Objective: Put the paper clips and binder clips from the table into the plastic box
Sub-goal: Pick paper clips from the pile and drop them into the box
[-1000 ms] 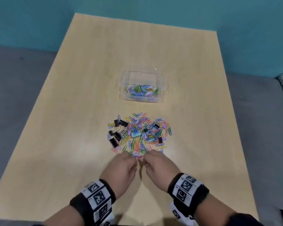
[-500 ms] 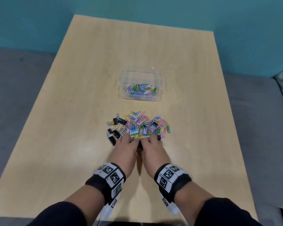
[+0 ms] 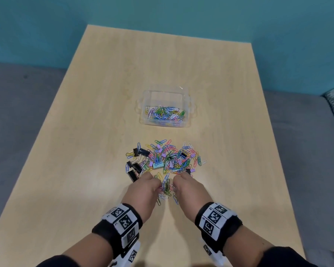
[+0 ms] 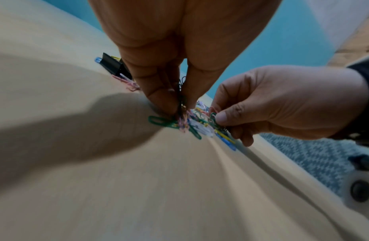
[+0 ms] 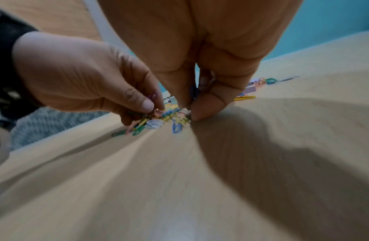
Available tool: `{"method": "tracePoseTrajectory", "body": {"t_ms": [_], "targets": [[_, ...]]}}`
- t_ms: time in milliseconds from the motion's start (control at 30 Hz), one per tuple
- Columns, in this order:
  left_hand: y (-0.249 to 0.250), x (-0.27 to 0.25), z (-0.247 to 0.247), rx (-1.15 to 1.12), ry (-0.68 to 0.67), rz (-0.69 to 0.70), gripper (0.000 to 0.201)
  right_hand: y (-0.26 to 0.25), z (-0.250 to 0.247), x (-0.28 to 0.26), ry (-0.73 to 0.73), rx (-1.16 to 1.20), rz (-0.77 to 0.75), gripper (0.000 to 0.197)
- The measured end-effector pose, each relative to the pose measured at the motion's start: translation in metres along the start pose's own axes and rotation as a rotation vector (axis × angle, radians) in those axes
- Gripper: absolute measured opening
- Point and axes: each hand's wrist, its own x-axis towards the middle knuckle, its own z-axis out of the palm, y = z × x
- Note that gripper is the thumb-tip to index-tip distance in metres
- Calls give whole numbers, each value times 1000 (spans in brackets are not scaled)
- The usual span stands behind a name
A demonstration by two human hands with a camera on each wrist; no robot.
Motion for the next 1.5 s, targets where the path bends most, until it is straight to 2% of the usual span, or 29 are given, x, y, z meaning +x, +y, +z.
{"method": "tracePoseTrajectory", "body": {"t_ms": [100, 200, 300, 367, 467, 633, 733, 833, 967, 1067, 1200, 1267, 1333, 1400, 1500], "targets": [[3, -1, -11, -71, -34, -12, 9, 3, -12, 1, -18, 65, 46, 11], [7, 3, -29, -130, -118, -25, 7, 7, -33, 0, -120, 151, 64, 11], [10, 9, -51, -334, -199, -132, 8, 10, -55, 2, -260, 427, 166, 11], [12, 21, -69, -527, -213, -196, 16, 11, -74, 11, -289, 617, 216, 15], [15, 59, -102, -562, -138, -186, 14, 11, -108, 43, -190, 668, 174, 20], [25, 145, -142, -463, 95, -160, 16, 11, -153, 122, 92, 671, 179, 23], [34, 178, -148, -365, 125, -140, 15, 3, -164, 157, 162, 635, 207, 23], [38, 188, -146, -355, 108, -137, 6, -8, -168, 169, 162, 608, 175, 4], [16, 170, -148, -270, 168, -143, 21, 7, -165, 151, 194, 463, 144, 21], [3, 124, -144, -179, 232, -109, 17, 36, -148, 112, 205, 253, 142, 23], [-2, 35, -91, -56, 56, -27, 12, 64, -100, 50, 77, 8, 154, 39], [-5, -1, -56, 9, 4, 34, 21, 68, -77, 29, 24, -101, 85, 54], [-5, -23, -26, 65, -37, 39, 40, 67, -60, 16, 15, -223, 26, 62], [-1, -34, -8, 139, -28, 43, 55, 61, -48, 4, 58, -289, 23, 64], [4, -37, 4, 254, 31, 110, 52, 50, -27, -16, 107, -353, 32, 61]]}}
